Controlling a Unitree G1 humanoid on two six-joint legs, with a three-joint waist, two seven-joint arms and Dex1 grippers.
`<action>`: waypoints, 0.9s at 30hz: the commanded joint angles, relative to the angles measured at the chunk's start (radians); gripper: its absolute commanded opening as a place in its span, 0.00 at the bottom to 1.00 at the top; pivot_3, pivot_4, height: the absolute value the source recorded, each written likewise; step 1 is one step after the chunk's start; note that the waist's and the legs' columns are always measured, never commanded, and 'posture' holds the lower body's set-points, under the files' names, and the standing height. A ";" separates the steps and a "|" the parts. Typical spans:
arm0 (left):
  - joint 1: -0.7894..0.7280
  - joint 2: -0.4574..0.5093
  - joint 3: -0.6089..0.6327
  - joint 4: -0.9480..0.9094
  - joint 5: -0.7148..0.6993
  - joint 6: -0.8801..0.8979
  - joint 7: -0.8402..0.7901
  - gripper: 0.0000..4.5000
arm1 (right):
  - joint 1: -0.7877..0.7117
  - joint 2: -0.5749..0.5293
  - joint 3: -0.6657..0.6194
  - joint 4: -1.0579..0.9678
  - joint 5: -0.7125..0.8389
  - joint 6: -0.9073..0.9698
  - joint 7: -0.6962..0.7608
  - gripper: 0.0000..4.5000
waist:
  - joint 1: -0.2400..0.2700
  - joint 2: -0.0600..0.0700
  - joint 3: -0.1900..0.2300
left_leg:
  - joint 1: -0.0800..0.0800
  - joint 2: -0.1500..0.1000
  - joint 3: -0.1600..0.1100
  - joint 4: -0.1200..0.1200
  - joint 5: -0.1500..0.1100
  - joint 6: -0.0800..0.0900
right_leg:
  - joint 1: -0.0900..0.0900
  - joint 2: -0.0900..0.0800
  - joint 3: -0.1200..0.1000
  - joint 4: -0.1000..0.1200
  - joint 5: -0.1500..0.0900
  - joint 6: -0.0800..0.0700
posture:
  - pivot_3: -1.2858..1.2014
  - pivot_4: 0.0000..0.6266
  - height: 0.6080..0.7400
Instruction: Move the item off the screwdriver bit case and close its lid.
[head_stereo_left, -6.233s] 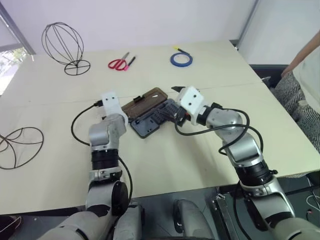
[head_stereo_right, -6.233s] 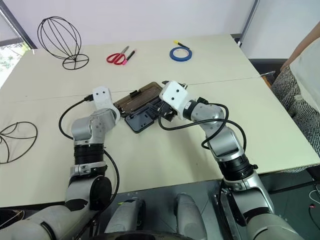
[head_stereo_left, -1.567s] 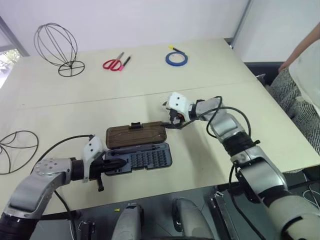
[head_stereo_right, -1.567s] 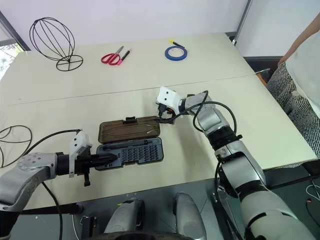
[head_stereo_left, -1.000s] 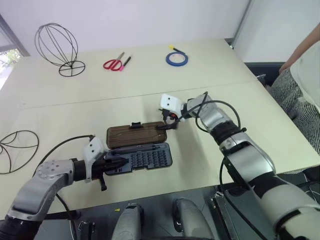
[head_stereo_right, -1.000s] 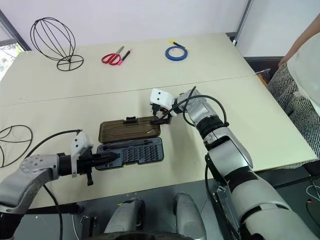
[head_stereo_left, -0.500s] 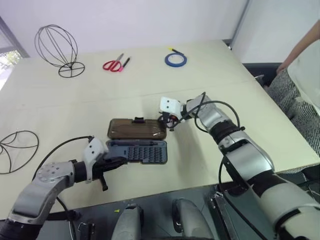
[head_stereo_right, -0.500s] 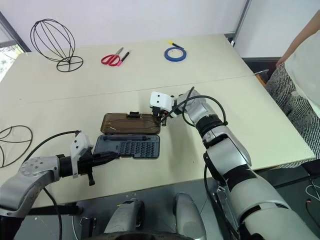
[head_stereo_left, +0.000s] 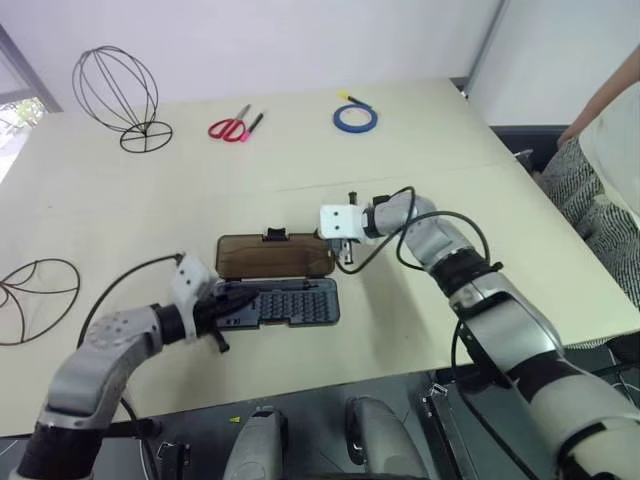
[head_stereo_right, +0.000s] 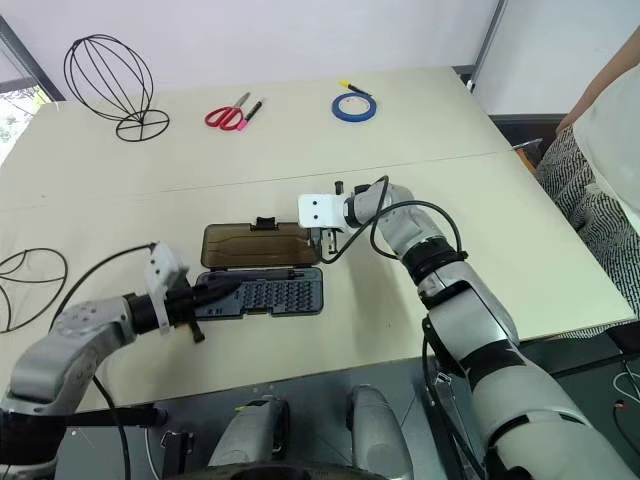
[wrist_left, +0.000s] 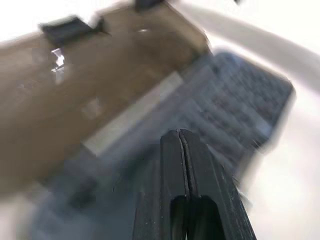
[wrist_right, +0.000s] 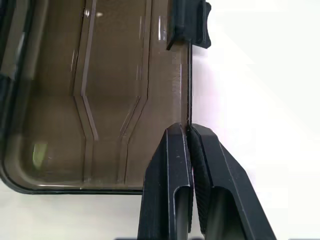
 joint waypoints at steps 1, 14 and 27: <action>-0.061 -0.011 0.067 -0.008 -0.065 0.047 0.037 0.00 | 0.073 -0.047 -0.030 -0.235 -0.008 0.005 -0.023 0.01 | 0.001 0.000 0.000 | 0.000 0.000 0.000 0.000 0.000 0.000 | 0.000 0.000 0.000 0.000 0.000 0.000 | 0.52 0.24 1.00; -0.431 -0.098 0.277 0.186 -0.310 0.193 0.220 0.00 | 0.271 -0.078 -0.042 -0.638 -0.069 0.121 -0.112 0.01 | -0.001 -0.001 0.000 | 0.000 0.000 0.000 0.001 0.000 0.000 | 0.000 0.001 -0.001 0.000 0.000 0.000 | 0.52 0.24 1.00; -0.388 -0.032 0.168 0.255 -0.223 0.187 0.083 0.00 | 0.253 -0.049 -0.059 -0.605 -0.011 0.228 -0.083 0.01 | -0.004 -0.002 0.001 | -0.001 0.000 0.000 0.000 0.001 -0.001 | 0.000 0.000 0.000 -0.001 0.000 0.000 | 0.52 0.24 1.00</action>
